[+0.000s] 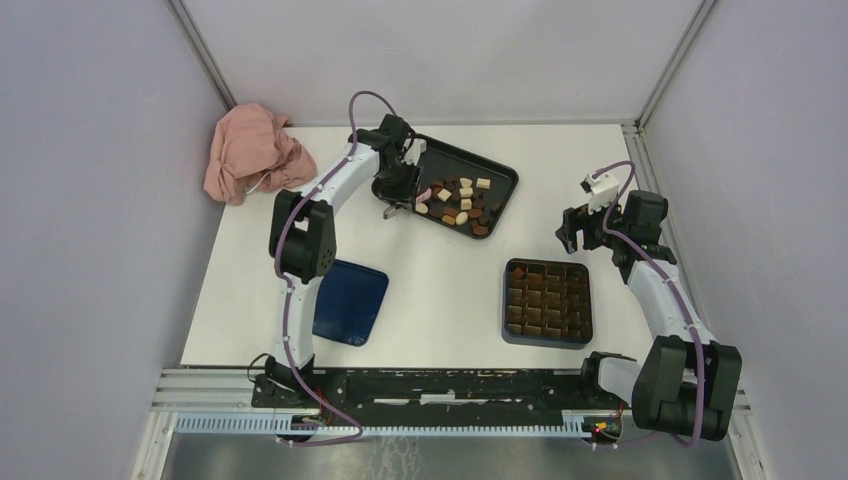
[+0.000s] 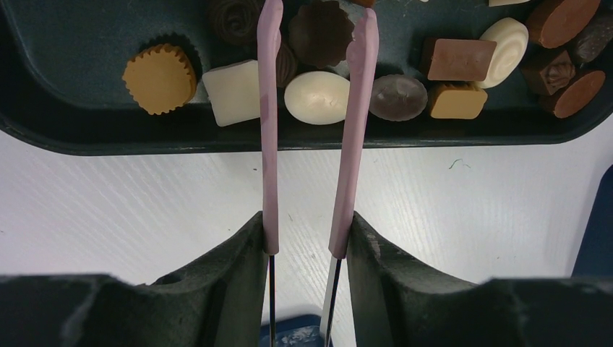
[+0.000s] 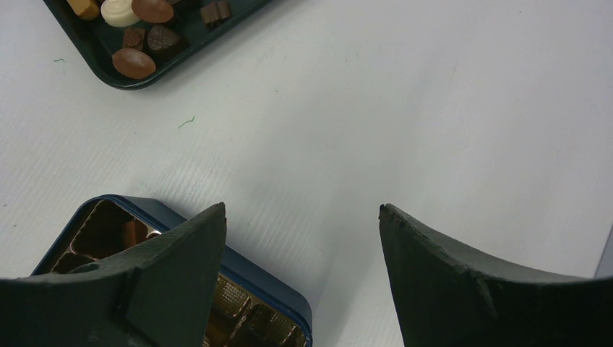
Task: Pack the chocolate
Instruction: Adjust the clamp.
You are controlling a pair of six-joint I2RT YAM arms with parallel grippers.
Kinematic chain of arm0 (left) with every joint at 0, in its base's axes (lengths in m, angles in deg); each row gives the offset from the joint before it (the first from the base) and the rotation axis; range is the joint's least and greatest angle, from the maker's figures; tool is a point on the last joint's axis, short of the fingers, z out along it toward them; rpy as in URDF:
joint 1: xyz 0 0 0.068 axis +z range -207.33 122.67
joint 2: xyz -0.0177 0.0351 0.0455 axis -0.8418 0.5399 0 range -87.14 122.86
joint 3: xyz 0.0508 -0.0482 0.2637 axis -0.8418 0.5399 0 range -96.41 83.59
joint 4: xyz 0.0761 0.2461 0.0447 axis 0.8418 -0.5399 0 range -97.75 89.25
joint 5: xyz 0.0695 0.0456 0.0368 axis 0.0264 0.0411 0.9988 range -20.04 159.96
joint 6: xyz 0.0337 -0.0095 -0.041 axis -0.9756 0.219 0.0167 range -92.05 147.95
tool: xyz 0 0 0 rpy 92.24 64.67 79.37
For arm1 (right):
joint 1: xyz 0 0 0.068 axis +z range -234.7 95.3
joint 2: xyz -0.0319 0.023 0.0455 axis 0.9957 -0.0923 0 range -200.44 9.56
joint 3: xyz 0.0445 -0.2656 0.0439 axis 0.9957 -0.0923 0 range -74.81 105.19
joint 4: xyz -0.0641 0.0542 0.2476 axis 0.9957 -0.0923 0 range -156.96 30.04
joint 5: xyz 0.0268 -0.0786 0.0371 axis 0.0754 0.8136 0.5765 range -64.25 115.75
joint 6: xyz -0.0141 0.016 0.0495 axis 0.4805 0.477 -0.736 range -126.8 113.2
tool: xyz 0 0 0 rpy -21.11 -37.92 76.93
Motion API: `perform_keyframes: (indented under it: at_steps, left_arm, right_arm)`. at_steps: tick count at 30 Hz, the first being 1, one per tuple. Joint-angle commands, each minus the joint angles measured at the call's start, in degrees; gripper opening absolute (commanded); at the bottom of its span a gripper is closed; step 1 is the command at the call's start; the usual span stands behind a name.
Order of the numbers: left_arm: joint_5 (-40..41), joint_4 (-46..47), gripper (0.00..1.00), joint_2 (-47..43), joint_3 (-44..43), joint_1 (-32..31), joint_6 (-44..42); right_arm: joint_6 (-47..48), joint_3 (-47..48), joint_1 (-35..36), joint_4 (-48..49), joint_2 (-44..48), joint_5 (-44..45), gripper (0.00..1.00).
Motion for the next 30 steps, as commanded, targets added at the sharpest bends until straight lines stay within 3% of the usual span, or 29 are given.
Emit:
perform_keyframes:
  at_steps: [1, 30]
  left_arm:
    - [-2.83, -0.93, 0.48, 0.44, -2.65, 0.30, -2.67]
    - [-0.71, -3.75, 0.49, 3.52, -5.81, 0.44, -2.94]
  right_arm:
    - [-0.05, 1.47, -0.26, 1.11, 0.65, -1.00, 0.83]
    - [-0.18, 1.39, -0.26, 1.19, 0.54, -1.44, 0.83]
